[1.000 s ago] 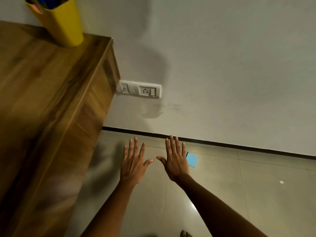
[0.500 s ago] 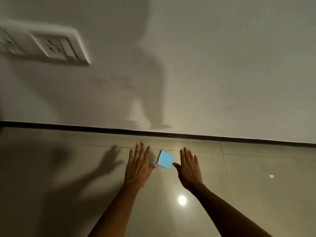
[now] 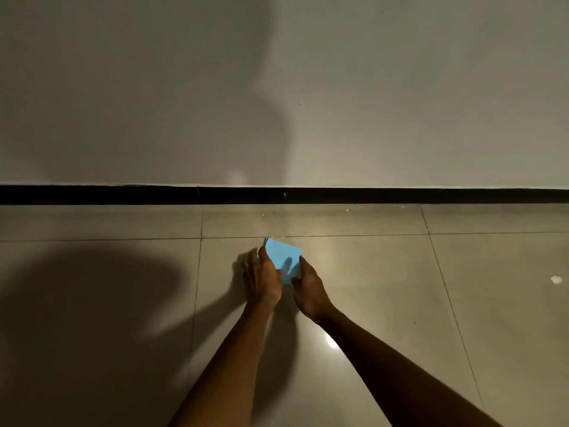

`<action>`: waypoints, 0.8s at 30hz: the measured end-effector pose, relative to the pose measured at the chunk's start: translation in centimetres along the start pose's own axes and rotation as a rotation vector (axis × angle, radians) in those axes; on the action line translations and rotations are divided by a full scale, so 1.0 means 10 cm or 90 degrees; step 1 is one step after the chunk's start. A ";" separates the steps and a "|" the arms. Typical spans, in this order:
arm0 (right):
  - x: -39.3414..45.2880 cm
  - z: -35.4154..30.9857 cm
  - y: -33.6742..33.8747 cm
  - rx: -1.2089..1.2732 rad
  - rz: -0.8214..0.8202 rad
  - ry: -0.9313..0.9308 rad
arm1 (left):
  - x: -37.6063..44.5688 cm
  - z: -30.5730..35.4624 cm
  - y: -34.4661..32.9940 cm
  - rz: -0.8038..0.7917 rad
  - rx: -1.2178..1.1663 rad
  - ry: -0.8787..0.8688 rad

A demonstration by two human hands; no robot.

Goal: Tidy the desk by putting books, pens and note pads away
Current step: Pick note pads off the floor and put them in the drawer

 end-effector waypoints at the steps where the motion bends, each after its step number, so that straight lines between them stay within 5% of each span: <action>1: 0.04 0.06 -0.03 0.017 -0.003 -0.015 | 0.05 0.00 -0.06 0.008 -0.004 0.016; 7: 0.11 0.18 -0.01 0.140 -0.003 -0.058 | 0.20 -0.06 -0.21 0.030 0.012 0.108; 15: 0.01 0.26 0.22 0.245 -0.032 -0.109 | 0.11 0.05 -0.24 -0.015 -0.339 0.239; 24: -0.72 1.08 1.15 0.368 0.149 -0.228 | -0.57 0.83 -0.04 -0.257 -0.574 0.213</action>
Point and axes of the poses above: each hand's wrist, its own x-axis towards the middle knuckle, its own y-axis out of the back of the hand, z = x × y, the point moved 9 cm from there along x, towards the middle knuckle, and after that the axes turned 10 degrees about z, right-handed, at the moved point
